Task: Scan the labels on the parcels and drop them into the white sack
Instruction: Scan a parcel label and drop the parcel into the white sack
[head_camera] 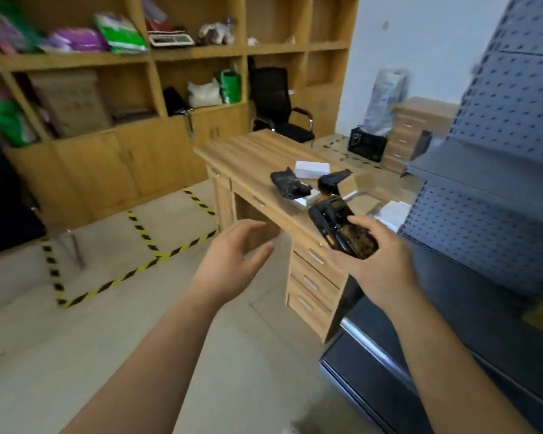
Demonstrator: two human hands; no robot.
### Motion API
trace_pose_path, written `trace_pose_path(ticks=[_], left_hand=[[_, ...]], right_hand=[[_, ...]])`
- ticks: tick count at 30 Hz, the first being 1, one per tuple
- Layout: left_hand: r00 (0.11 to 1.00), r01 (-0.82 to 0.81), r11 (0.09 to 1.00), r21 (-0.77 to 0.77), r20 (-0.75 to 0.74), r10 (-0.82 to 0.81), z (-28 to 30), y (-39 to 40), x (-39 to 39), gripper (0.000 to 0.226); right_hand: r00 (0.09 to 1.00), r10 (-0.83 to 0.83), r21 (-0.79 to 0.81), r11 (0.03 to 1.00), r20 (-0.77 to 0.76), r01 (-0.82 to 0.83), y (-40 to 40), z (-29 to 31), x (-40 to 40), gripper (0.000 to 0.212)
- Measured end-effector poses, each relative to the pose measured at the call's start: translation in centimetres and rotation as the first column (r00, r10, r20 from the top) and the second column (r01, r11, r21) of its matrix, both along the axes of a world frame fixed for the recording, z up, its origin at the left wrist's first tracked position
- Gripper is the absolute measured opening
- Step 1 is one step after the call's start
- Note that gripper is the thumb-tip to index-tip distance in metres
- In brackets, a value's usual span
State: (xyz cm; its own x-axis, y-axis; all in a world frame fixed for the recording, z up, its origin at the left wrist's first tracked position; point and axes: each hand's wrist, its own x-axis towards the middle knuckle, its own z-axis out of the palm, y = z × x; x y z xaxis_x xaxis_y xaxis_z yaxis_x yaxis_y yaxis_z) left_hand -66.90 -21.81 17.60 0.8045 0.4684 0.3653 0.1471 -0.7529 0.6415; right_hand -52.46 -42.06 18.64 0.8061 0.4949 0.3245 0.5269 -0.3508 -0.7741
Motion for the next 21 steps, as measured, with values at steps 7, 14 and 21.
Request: trace_pose_path(ticks=[7, 14, 21], left_hand=[[0.966, -0.255, 0.967, 0.020, -0.029, 0.255, 1.0, 12.0, 1.0, 0.039], [0.918, -0.392, 0.918, 0.062, -0.039, 0.394, 3.5, 21.2, 4.8, 0.039], [0.913, -0.403, 0.914, 0.041, -0.040, 0.405, 2.8, 27.8, 10.8, 0.038]], right_hand=[[0.975, 0.220, 0.069, 0.973, 0.015, -0.220, 15.9, -1.4, 4.4, 0.061], [0.927, 0.374, 0.106, 0.921, 0.030, -0.375, 28.2, 0.0, 10.4, 0.060], [0.923, 0.384, 0.094, 0.919, 0.003, -0.382, 35.1, -0.8, 16.7, 0.060]])
